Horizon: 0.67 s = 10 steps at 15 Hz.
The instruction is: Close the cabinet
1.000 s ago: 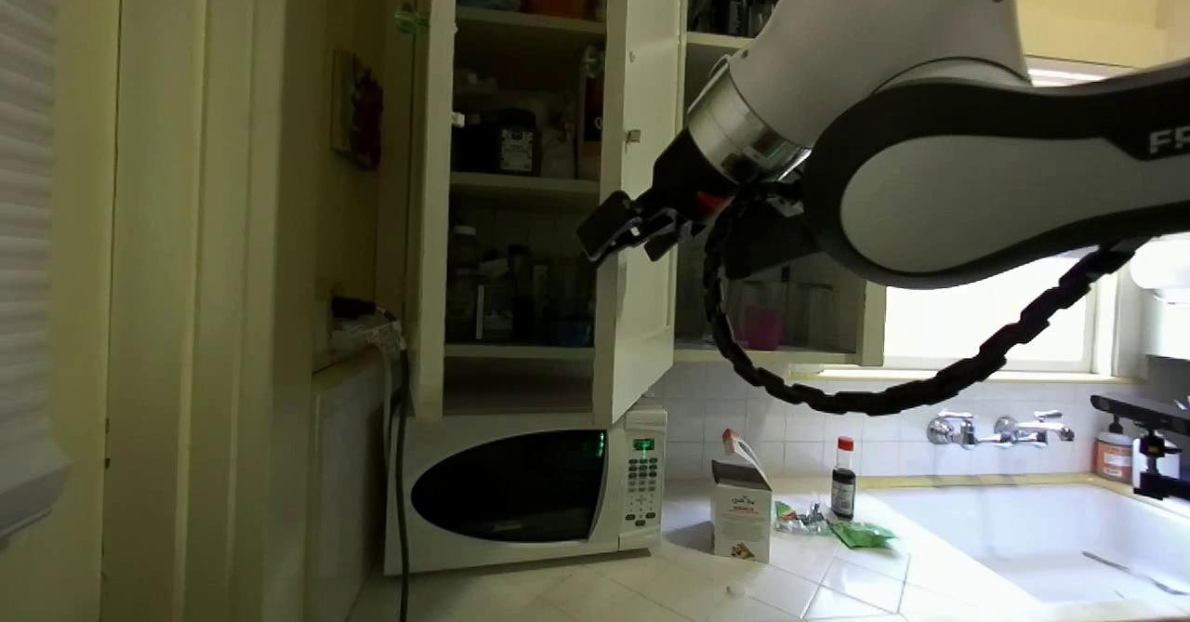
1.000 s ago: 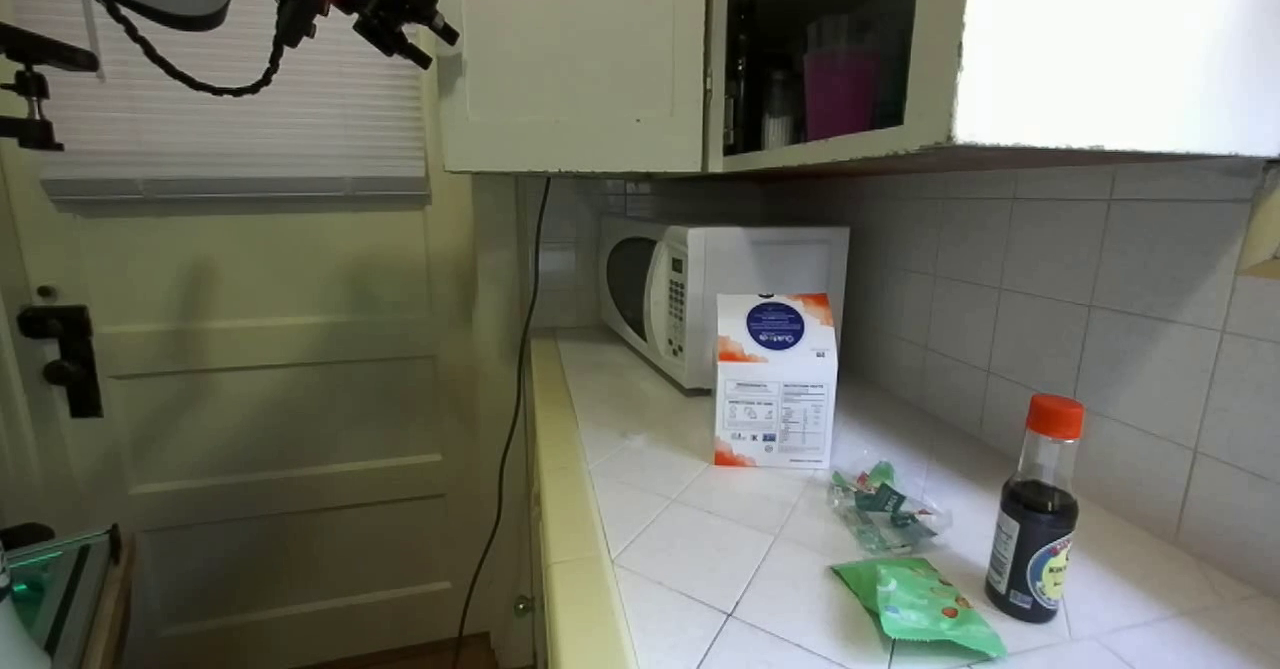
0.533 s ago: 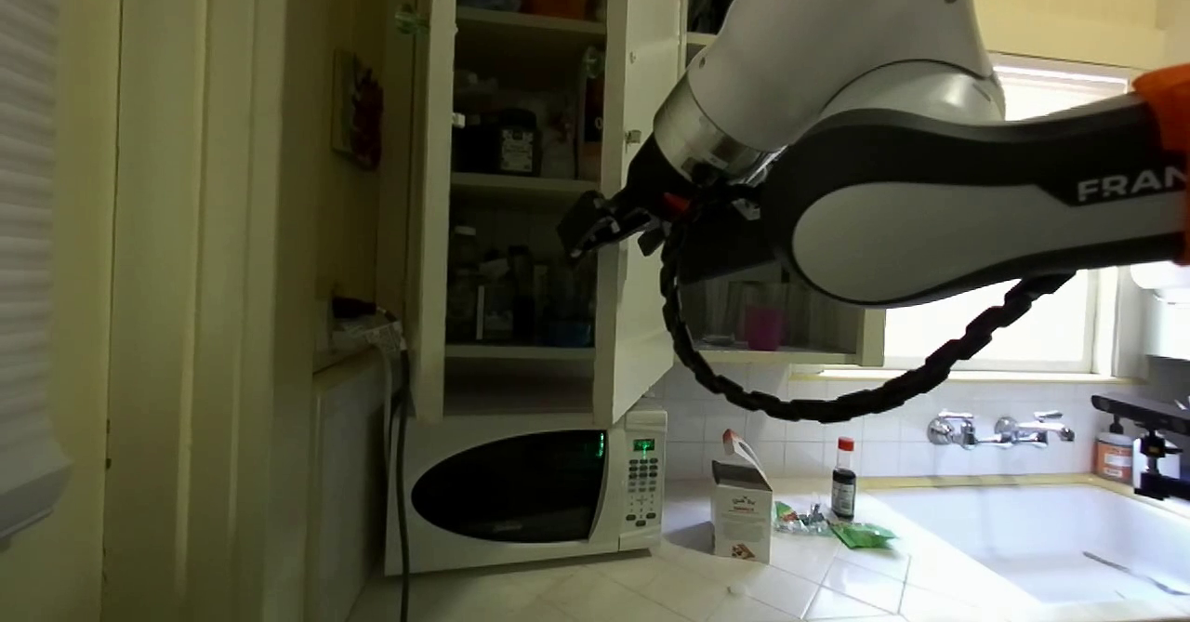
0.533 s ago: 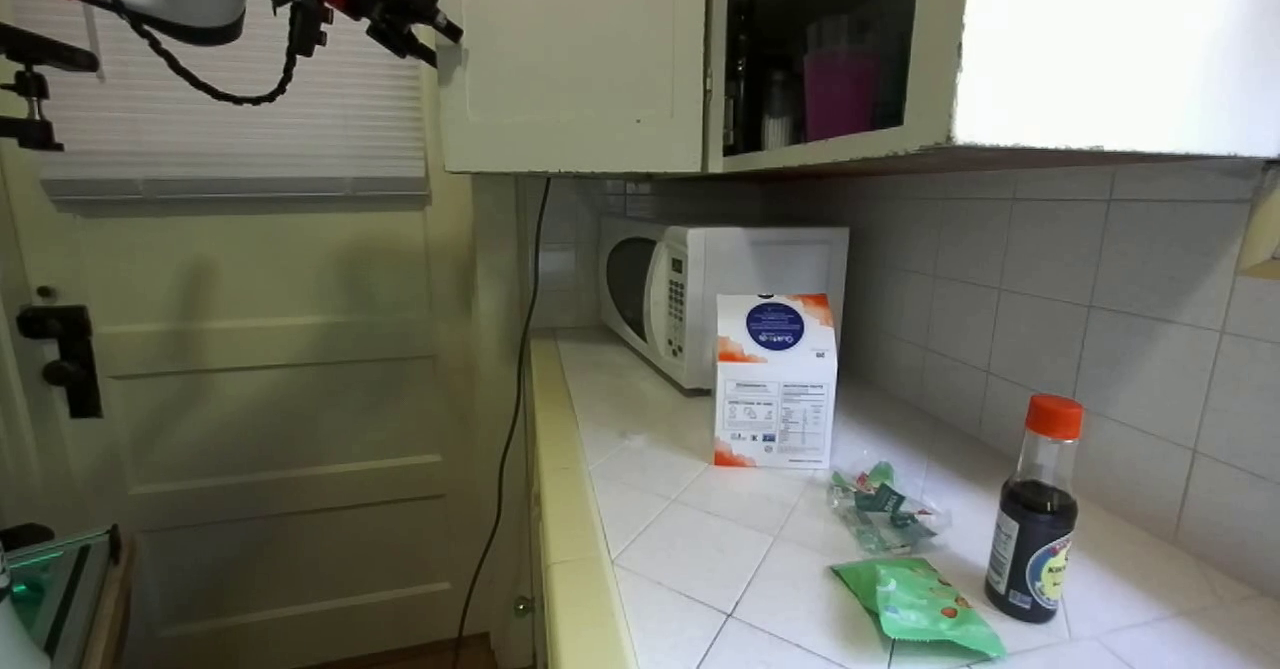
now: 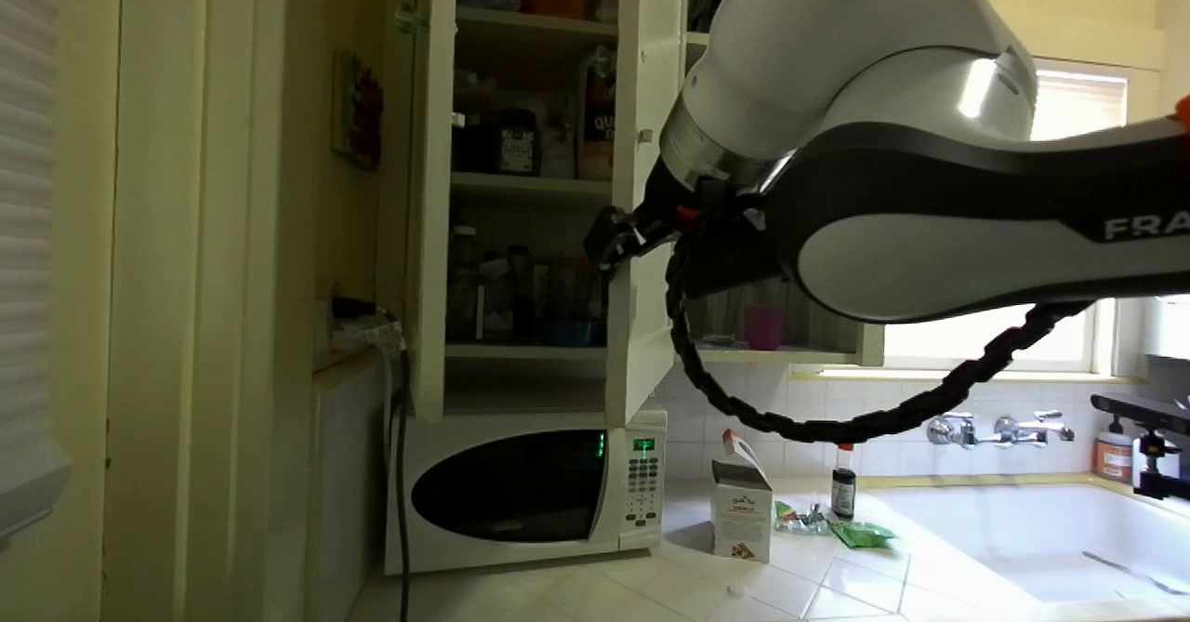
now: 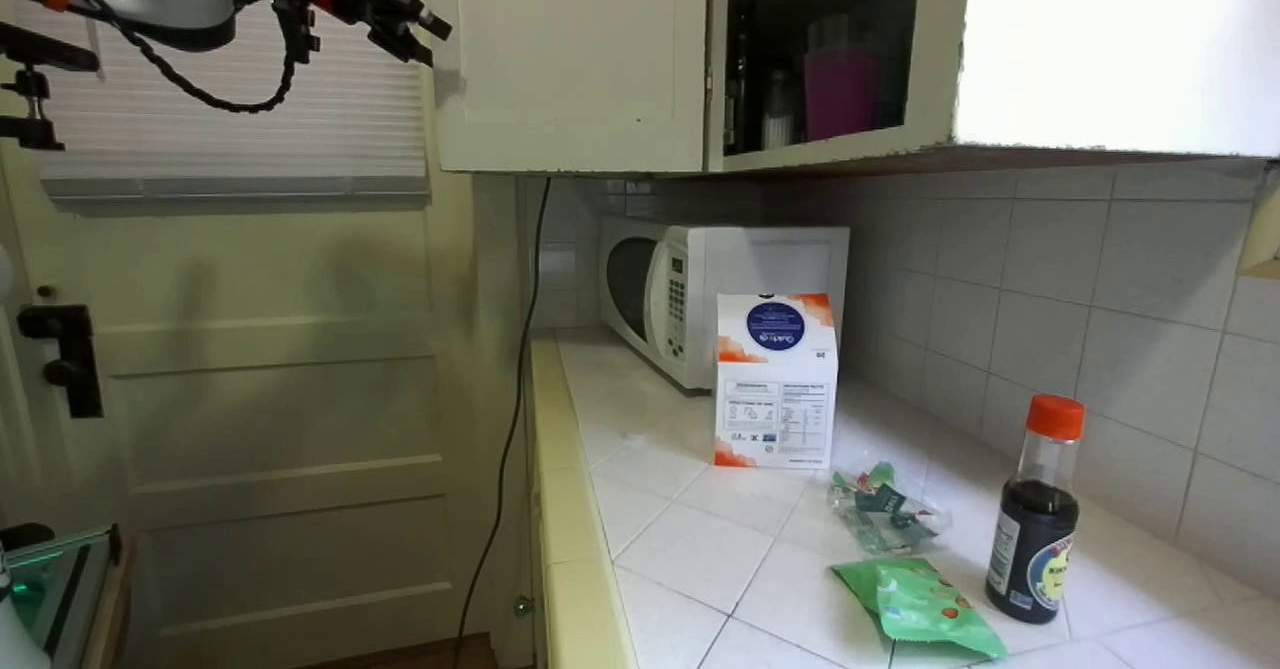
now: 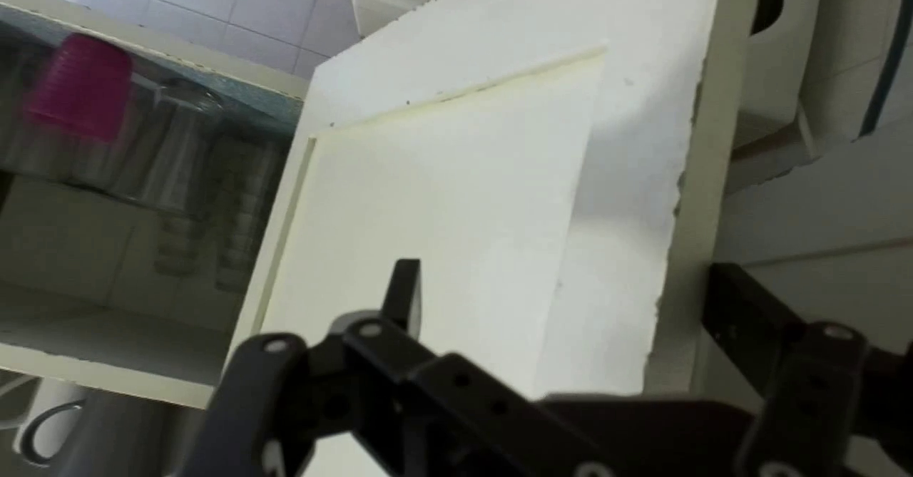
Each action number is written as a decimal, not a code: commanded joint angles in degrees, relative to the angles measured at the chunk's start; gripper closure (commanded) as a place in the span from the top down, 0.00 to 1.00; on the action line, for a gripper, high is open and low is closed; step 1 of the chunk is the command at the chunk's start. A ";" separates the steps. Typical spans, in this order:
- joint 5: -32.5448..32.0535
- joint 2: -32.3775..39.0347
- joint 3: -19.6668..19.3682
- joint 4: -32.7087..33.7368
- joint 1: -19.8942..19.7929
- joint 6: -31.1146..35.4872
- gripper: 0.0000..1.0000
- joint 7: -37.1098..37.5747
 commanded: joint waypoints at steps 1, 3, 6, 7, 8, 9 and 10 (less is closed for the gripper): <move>-1.40 -5.36 -0.25 -3.69 0.28 -5.28 1.00 4.47; -1.67 -7.65 -0.37 -4.46 0.01 -8.82 1.00 6.32; -2.28 -10.82 -1.97 -6.30 0.15 -14.29 1.00 8.73; -2.76 -11.46 -2.63 -6.85 0.18 -15.76 1.00 9.35; -3.46 -11.56 -3.64 -7.04 0.11 -17.20 1.00 9.71; -4.32 -11.58 -4.39 -7.23 0.01 -18.25 1.00 10.38; -5.20 -11.46 -5.25 -7.41 -0.10 -19.06 1.00 11.02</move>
